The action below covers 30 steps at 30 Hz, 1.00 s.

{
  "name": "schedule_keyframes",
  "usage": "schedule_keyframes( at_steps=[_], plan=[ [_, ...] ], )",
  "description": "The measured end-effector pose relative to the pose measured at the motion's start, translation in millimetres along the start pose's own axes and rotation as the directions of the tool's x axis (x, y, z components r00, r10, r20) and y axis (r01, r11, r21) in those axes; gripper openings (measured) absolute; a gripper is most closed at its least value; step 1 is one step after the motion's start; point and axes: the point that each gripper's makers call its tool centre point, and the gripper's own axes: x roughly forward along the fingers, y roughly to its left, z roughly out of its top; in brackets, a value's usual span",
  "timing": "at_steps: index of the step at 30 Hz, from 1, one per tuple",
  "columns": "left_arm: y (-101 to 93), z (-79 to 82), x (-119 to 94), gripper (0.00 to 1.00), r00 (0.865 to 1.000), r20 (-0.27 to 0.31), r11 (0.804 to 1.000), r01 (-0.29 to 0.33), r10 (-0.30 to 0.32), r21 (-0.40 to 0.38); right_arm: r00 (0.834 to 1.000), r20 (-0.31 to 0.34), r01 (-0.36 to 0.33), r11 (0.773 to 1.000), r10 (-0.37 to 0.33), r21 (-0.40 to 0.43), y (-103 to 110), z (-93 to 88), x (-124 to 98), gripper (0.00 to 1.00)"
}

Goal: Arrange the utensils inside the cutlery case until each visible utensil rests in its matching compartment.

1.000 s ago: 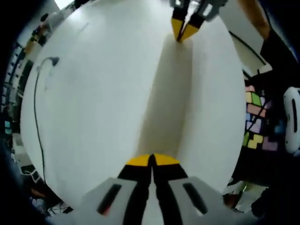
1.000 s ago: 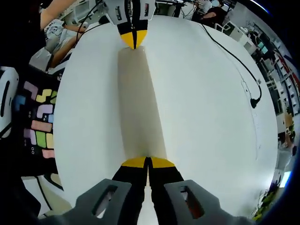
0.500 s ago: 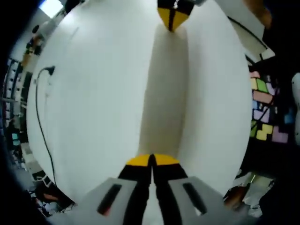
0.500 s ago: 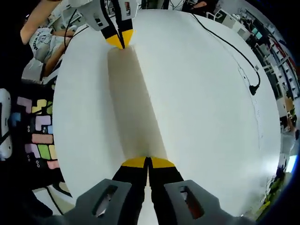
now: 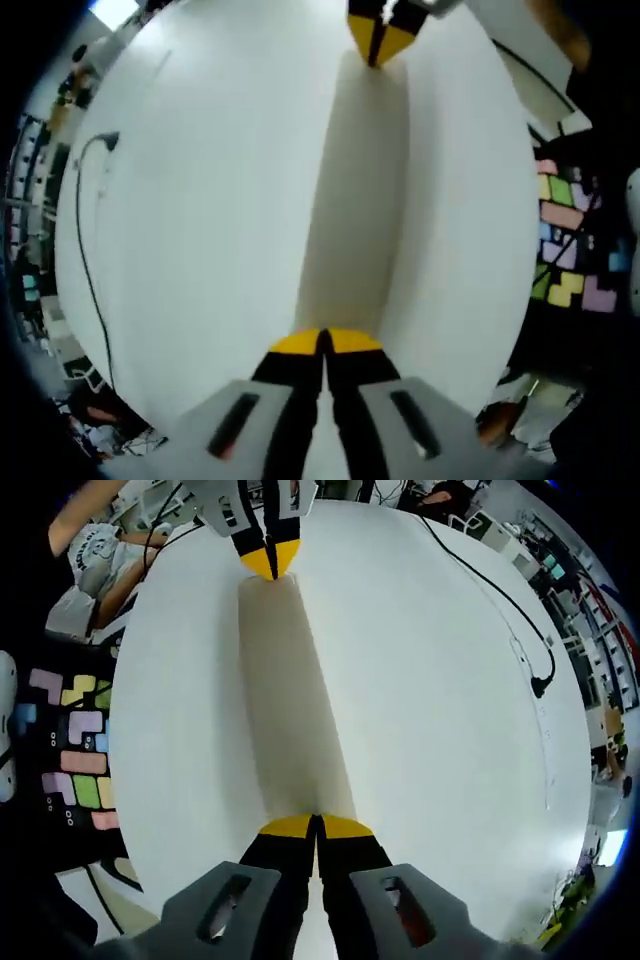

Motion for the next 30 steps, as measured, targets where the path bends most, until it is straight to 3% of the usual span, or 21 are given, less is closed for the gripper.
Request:
schedule_keyframes(
  at_steps=[10,12,15,18,22,30],
  plan=[
    [-0.9,0.7,0,0.01,1.000,0.011,0.999,-0.013,0.013,0.034,0.998,0.050,-0.042,0.999,0.043,-0.024,-2,-0.4,-1,0.00],
    [-3.8,0.5,-1,0.04,1.000,0.020,1.000,0.001,-0.002,0.023,0.997,0.060,-0.053,0.999,0.053,-0.013,-2,-1.9,-3,0.05],
    [-0.6,-2.9,-2,0.06,0.999,0.026,0.998,-0.033,0.032,0.045,0.992,0.116,-0.053,0.999,0.052,0.003,-3,2.4,-10,0.08],
    [0.1,-6.6,-7,0.07,0.999,0.033,0.999,-0.038,0.037,0.026,0.992,0.122,-0.041,0.999,0.042,-0.008,-4,-0.4,-16,0.15],
    [-1.7,-1.4,-13,0.20,0.994,0.085,0.997,-0.067,0.063,0.041,0.992,0.124,-0.021,1.000,0.022,-0.009,-5,-6.5,-15,0.27],
    [-10.8,9.5,-4,0.44,0.989,0.147,0.994,-0.046,0.031,0.096,0.989,0.143,-0.029,0.998,0.036,-0.055,4,-7.4,-1,0.42]
  ],
)
